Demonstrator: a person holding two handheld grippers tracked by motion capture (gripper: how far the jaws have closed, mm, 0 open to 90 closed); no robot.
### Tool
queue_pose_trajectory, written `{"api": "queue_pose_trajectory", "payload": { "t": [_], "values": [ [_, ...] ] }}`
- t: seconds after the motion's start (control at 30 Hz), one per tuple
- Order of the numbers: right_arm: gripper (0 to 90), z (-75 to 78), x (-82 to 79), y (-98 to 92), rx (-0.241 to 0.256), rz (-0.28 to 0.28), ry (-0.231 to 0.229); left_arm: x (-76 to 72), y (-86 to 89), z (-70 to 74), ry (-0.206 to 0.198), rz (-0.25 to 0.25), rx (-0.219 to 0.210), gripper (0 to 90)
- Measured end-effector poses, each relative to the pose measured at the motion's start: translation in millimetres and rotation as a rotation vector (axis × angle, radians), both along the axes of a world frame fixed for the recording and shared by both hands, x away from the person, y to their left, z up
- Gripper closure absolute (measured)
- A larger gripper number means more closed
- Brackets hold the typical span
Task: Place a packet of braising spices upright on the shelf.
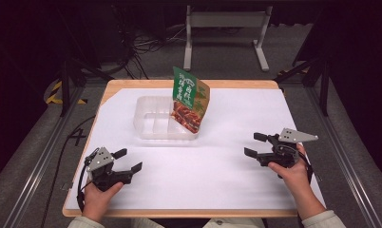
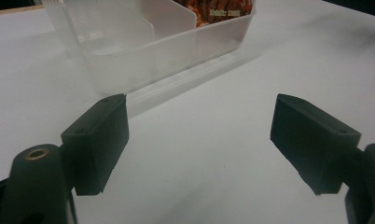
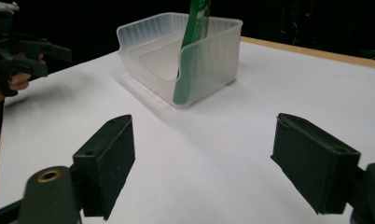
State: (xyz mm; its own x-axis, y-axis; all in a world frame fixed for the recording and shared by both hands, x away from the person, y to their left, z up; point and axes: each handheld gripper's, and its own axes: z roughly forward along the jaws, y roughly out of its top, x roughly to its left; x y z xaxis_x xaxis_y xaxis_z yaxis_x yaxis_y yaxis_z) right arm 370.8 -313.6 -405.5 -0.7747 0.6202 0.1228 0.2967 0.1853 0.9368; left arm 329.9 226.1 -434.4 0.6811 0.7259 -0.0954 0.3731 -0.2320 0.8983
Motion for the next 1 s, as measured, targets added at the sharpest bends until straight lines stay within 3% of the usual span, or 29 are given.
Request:
{"api": "queue_pose_trajectory", "payload": {
  "t": [0.17,0.4,0.7,1.0],
  "values": [
    [21.3,-14.9,-2.4,0.7,-0.024,0.01,0.0,0.5,0.0,0.0,-0.001,-0.001,0.002,20.2],
    [20.4,-35.7,-8.2,-1.7,-0.07,-0.011,0.049,1.2,-0.6,-0.8,0.002,-0.004,0.003,20.2],
    [21.3,-36.2,-7.6,0.7,-0.094,-0.008,0.058,4.5,-1.9,-3.6,0.027,-0.016,0.023,20.1],
    [21.7,-36.0,-8.1,-0.3,-0.083,-0.019,0.054,4.6,-2.3,-4.0,0.035,-0.019,0.021,20.0]
  ]
}}
